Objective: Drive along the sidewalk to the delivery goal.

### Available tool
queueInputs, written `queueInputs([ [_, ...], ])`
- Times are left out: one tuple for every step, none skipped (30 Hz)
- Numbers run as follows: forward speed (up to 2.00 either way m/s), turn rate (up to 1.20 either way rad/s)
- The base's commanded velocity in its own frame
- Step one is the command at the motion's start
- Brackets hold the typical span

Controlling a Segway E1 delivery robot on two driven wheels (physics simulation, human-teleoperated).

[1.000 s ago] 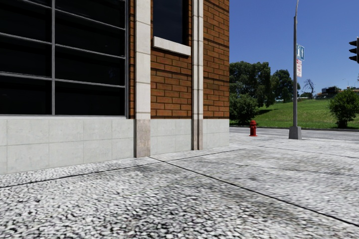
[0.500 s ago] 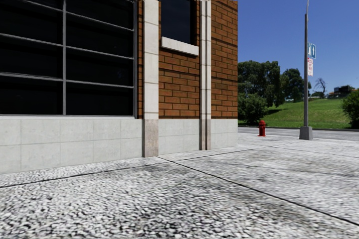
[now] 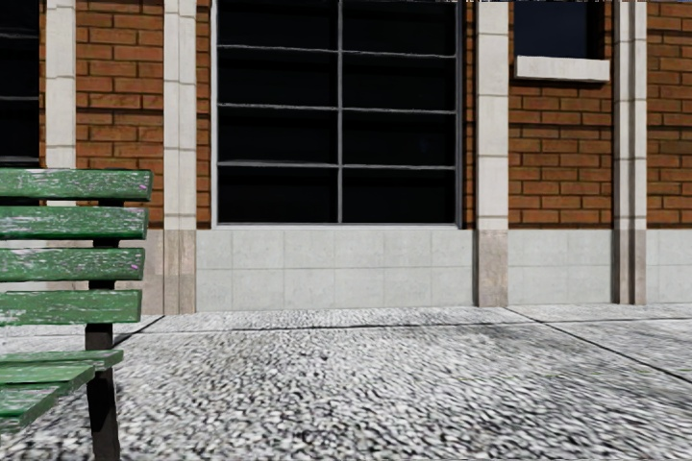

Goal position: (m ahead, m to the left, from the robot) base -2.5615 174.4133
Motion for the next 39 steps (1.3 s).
queueInputs([
  [0.00, 1.20],
  [0.00, 1.20],
  [0.00, 1.20],
  [0.00, 1.20],
  [0.00, 1.20],
  [0.00, 1.20],
  [0.00, 1.20],
  [0.00, 0.68],
  [0.00, 0.00],
  [0.00, 0.00],
  [0.00, 0.00],
  [0.00, 0.00],
  [0.00, 0.00],
  [0.00, 0.00],
  [0.00, 0.00],
  [0.00, -0.67],
  [0.00, -0.67],
  [0.00, -1.20],
  [0.00, -1.20],
  [0.00, -1.20],
  [0.00, -1.20],
  [0.00, -1.20],
  [0.00, -1.20],
  [0.00, -1.20],
  [0.00, -1.20],
  [0.00, -1.20],
  [0.00, -1.20],
  [0.00, -1.20],
  [0.00, -1.20],
  [0.00, -1.20],
  [0.00, -1.20],
  [0.00, -1.20],
  [0.00, -1.20],
  [0.00, -1.20],
  [0.00, -1.20],
  [0.00, -1.20],
  [0.00, -1.20],
  [0.00, -1.20],
  [0.00, -1.20],
])
